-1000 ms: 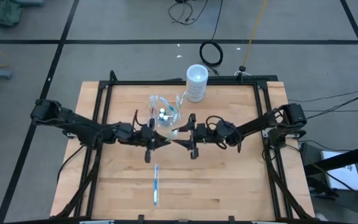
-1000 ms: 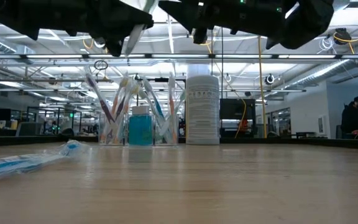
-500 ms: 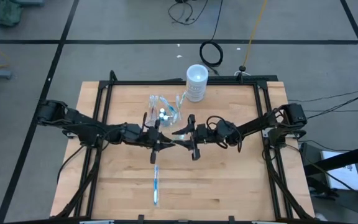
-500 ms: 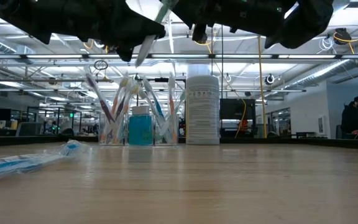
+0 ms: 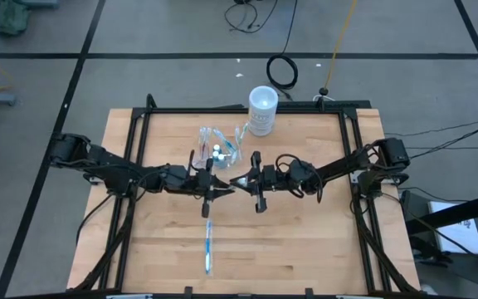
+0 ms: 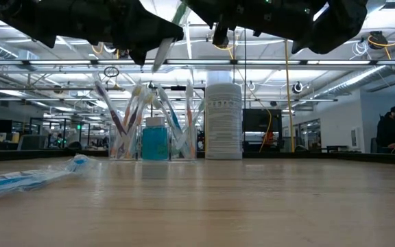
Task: Pick & Place toothbrushing station
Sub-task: Put the green toothbrush into the transparent organizer
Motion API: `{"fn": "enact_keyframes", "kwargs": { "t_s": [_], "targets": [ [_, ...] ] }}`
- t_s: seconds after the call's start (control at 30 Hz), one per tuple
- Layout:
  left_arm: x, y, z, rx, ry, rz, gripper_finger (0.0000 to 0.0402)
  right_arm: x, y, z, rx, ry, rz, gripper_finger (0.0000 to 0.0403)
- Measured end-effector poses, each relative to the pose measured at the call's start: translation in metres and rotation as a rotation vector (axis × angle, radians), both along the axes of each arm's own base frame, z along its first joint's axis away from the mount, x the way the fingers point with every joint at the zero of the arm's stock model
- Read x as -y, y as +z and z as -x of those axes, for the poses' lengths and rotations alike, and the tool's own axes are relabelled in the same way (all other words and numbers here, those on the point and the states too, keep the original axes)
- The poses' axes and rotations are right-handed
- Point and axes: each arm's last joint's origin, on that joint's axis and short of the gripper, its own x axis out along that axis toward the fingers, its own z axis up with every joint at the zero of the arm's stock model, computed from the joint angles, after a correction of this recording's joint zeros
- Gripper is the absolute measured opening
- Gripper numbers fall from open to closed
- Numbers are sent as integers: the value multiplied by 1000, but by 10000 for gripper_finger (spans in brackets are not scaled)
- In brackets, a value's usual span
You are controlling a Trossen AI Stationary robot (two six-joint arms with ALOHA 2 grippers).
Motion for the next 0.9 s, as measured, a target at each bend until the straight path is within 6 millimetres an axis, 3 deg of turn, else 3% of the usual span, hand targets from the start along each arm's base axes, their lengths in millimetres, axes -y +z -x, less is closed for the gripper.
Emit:
{"fn": "enact_keyframes", "kwargs": {
  "t_s": [0.13,0.3,0.5,0.77,0.9],
  "targets": [
    [0,0,0,0,10,19,56,2,0,0,-3,2,-21,10],
    [-1,-1,0,-7,15,18,113,3,-2,-1,-21,-6,5,9],
    [-3,-3,0,-37,79,15,170,13,-3,0,-108,-114,39,9],
    [-6,-14,3,-146,178,-25,209,21,9,10,-195,-353,168,9],
    [-5,-13,3,-138,167,-21,211,35,9,10,-212,-424,218,9]
  ]
}}
